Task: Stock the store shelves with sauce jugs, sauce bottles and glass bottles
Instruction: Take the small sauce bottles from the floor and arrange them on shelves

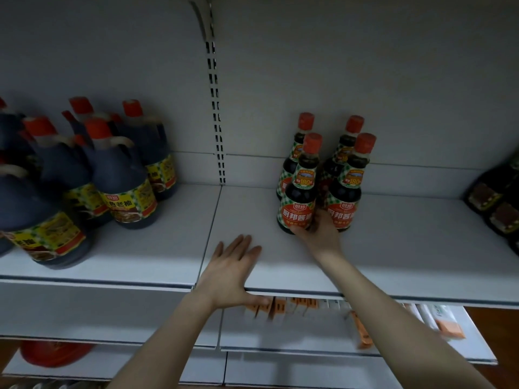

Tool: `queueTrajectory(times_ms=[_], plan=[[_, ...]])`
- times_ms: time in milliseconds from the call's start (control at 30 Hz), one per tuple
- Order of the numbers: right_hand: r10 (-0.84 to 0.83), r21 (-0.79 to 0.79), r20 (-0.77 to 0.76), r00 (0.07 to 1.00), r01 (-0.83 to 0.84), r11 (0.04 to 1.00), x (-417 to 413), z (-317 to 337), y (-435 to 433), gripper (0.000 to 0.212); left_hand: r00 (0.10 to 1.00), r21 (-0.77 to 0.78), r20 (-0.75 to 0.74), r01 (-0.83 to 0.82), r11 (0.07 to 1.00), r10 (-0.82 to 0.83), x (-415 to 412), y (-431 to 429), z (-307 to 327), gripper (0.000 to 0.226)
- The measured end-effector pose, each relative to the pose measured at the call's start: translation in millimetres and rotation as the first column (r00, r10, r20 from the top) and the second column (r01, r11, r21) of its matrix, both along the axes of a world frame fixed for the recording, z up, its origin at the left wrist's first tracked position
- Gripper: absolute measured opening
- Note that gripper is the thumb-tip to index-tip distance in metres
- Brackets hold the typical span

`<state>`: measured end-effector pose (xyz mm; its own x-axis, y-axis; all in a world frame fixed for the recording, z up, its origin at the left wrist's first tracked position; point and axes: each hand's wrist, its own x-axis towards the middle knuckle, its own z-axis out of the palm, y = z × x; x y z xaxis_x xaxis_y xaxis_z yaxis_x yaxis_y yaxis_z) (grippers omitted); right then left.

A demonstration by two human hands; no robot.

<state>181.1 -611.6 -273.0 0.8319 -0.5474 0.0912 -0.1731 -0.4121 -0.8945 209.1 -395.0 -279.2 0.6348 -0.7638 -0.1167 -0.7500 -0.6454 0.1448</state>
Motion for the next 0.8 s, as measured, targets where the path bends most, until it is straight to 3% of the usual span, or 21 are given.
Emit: queueTrajectory(times_ms=[133,300,433,800], plan=[[0.04,-0.044,0.016,0.999,-0.039,0.998,9,-3,-6,0.055,1.0,0.003,0.001,-0.004,1.0,0.004,1,0,-1,0.119],[0.053,0.022,0.054,0.997,-0.055,0.998,10,-5,-6,0.057,1.0,-0.007,-0.004,-0.004,1.0,0.004,1,0,-1,0.117],[0.032,0.033,0.047,0.998,-0.034,0.999,8,-8,-1,0.066,1.0,-0.004,0.001,-0.006,1.0,0.006,1,0,-1,0.116],[-0.036,0.026,0.032,0.999,0.035,0.999,6,-4,7,0.06,1.0,-0.022,0.006,-0.006,1.0,0.007,1,0,-1,0.117]])
